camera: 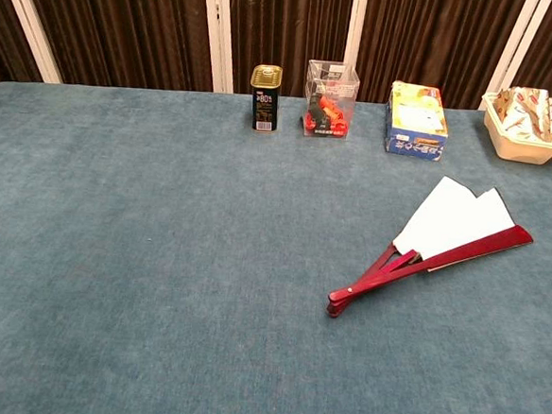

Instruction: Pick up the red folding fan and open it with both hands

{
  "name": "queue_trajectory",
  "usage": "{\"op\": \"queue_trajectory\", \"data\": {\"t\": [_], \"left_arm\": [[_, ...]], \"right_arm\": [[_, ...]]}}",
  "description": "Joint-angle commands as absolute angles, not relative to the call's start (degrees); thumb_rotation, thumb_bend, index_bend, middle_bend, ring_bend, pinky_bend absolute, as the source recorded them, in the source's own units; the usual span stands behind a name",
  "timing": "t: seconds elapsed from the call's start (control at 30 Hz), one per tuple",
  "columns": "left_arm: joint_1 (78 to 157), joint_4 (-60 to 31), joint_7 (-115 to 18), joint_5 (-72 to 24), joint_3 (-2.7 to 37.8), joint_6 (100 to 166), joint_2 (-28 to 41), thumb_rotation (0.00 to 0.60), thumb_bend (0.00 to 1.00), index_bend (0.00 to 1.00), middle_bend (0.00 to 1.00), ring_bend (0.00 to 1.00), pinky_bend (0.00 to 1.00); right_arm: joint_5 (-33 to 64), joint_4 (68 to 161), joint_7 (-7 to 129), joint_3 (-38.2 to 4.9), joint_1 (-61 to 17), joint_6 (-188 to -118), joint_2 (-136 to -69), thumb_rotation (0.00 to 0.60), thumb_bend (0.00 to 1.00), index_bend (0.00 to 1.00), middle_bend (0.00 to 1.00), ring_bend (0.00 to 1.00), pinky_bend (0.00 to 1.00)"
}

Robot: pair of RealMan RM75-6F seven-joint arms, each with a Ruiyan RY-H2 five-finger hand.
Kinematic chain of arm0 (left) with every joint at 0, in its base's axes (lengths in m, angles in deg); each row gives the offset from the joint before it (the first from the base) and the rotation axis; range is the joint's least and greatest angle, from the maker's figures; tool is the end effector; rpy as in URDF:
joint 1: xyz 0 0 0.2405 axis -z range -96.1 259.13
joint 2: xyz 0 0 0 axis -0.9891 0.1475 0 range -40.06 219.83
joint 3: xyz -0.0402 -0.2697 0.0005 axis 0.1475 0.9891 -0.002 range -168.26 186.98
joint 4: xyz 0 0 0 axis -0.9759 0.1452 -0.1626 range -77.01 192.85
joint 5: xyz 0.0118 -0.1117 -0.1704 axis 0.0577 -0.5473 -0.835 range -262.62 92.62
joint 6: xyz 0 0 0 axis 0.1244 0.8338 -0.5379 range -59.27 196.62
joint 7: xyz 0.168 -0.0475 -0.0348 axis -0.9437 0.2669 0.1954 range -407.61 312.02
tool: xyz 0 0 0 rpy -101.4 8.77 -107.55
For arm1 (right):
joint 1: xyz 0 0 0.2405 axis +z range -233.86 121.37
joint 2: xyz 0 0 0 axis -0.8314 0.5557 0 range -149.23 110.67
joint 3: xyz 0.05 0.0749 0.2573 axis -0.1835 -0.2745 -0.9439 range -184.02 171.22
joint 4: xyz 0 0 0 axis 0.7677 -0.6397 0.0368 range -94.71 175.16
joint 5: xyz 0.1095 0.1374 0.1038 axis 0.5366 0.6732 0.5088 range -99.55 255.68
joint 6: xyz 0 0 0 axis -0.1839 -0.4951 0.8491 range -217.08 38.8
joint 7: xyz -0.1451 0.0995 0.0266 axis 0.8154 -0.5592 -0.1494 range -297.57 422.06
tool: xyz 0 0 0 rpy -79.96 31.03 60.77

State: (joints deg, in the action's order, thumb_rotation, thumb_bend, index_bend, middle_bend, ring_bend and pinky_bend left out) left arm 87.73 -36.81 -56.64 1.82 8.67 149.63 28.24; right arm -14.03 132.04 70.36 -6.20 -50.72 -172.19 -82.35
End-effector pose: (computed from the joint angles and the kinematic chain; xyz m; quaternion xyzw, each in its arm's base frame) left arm -0.3222 0.2088 0.1594 -0.6582 -0.3647 -0.3124 0.5798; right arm -0.3148 -0.2069 0.1564 0.6744 -0.3304 0.3347 0.5691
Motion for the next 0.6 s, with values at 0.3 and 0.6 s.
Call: {"op": "queue_trajectory", "data": {"t": [0.3, 0.6], "left_arm": [[87.71, -37.39, -56.59, 1.01, 8.84, 149.37, 28.52, 0.600, 0.00, 0.00, 0.00, 0.00, 0.00], [87.71, -37.18, -56.11, 0.22, 9.04, 149.05, 28.53, 0.600, 0.00, 0.00, 0.00, 0.00, 0.00]], "right_arm": [[-14.21, 131.78, 70.01, -6.29, -50.76, -172.61, -82.68, 0.600, 0.31, 0.00, 0.00, 0.00, 0.00], [-17.62, 130.78, 66.98, -5.60, -49.94, -173.18, -83.44, 0.600, 0.32, 0.00, 0.00, 0.00, 0.00]]}}
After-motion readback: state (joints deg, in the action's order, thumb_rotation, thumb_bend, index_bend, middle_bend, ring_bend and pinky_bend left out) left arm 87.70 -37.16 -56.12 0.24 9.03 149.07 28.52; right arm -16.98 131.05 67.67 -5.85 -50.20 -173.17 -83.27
